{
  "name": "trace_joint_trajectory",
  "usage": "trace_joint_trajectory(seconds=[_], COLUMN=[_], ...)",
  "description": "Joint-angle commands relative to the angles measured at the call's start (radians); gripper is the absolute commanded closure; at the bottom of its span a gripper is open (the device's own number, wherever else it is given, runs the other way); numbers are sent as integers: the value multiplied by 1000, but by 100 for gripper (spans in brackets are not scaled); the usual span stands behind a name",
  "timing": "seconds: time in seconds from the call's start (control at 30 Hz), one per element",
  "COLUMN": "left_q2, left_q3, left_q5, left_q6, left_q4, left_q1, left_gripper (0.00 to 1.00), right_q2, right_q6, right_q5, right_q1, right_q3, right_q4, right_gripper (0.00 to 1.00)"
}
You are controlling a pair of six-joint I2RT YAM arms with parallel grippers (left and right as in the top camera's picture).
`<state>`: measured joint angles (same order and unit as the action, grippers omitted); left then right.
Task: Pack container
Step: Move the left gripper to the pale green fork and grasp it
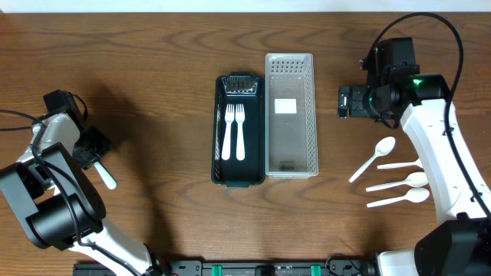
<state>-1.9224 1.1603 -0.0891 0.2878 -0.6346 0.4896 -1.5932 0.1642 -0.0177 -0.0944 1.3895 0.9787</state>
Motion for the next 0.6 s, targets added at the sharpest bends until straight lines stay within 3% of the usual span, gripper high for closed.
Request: trace_joint_trajectory(seconds=[0.0, 0.57], left_q2=[-120, -119], left_q3=[-76, -63], left_q5=[-45, -45], left_q6=[-5, -5], left_q4=[-11, 0], left_q1=[11, 5], left_gripper=[70, 88], right_q2=[4, 4], right_q6=[-5, -5], right_q5=[10, 11], right_q1=[3, 3], right_q3=[11, 11], right_q4=[2, -1], right_gripper=[4, 4])
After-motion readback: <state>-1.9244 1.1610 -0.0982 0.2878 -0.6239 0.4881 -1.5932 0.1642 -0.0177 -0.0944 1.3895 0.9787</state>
